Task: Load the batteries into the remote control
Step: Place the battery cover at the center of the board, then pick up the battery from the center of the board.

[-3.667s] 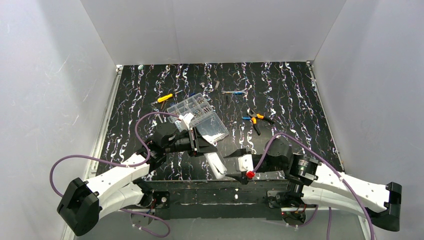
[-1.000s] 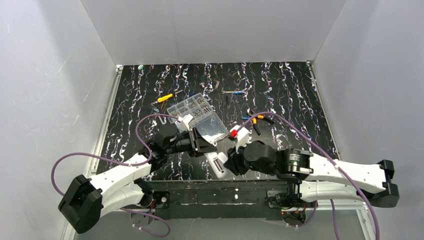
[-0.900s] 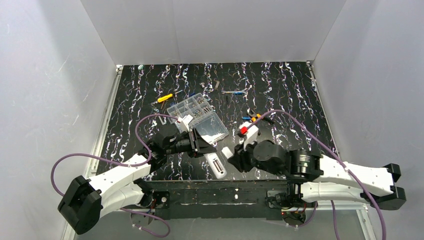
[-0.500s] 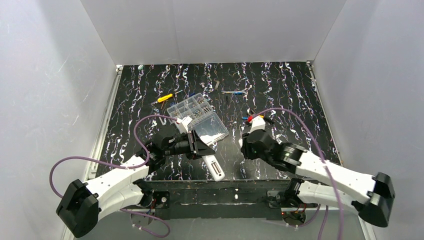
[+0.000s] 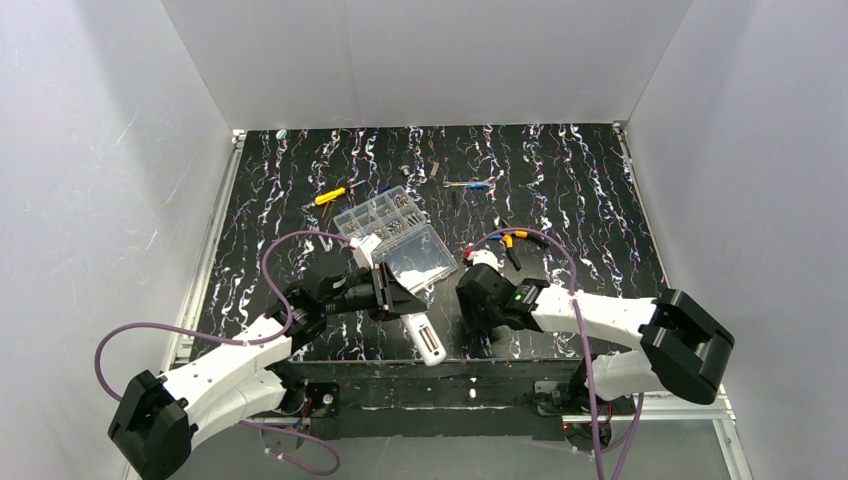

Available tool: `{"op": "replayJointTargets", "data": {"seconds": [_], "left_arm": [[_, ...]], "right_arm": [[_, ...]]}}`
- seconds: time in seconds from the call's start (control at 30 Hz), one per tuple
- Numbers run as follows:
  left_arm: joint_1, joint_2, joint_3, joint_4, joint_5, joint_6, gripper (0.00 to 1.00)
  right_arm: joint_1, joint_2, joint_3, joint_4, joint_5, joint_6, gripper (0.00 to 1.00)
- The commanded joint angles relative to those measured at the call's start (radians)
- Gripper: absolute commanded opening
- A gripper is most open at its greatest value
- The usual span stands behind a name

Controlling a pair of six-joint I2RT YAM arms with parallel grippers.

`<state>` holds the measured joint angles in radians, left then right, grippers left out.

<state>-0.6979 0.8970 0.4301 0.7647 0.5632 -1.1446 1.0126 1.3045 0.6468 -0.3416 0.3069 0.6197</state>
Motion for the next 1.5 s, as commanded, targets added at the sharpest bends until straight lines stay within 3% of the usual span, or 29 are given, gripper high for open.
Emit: {"op": "replayJointTargets", "data": {"seconds": [0.0, 0.2, 0.33, 0.4, 0.57, 0.73, 0.93, 1.23, 1.47], "left_arm": [[-0.005, -0.05, 0.005, -0.008, 0.031, 0.019, 0.0], [-0.005, -0.076, 0.026, -0.06, 0.039, 0.034, 0.0], [-0.005, -0.096, 0.033, -0.083, 0.037, 0.042, 0.0], [-0.005, -0.102, 0.04, -0.089, 0.033, 0.031, 0.0], [-0.004, -0.122, 0.113, -0.158, 0.053, 0.038, 0.0], [-0.005, -0.17, 0.15, -0.251, 0.051, 0.067, 0.0], [-0.005, -0.214, 0.158, -0.303, 0.061, 0.08, 0.01], [-0.005, -0.253, 0.187, -0.396, 0.109, 0.127, 0.01], [-0.005, -0.287, 0.257, -0.52, 0.123, 0.175, 0.02]], "right_arm": [[-0.006, 0.035, 0.044, 0.024, -0.025, -0.001, 0.67], [-0.052, -0.044, 0.171, -0.105, 0.024, -0.037, 0.74], [-0.181, -0.093, 0.253, -0.124, -0.005, -0.006, 0.68], [-0.255, -0.087, 0.283, -0.143, -0.013, 0.116, 0.64], [-0.377, -0.008, 0.341, -0.183, -0.047, 0.357, 0.61], [-0.396, 0.09, 0.417, -0.256, 0.018, 0.538, 0.55], [-0.411, 0.207, 0.511, -0.312, 0.011, 0.621, 0.59], [-0.48, 0.328, 0.521, -0.335, -0.052, 0.854, 0.62], [-0.518, 0.43, 0.626, -0.357, -0.057, 0.875, 0.62]]}}
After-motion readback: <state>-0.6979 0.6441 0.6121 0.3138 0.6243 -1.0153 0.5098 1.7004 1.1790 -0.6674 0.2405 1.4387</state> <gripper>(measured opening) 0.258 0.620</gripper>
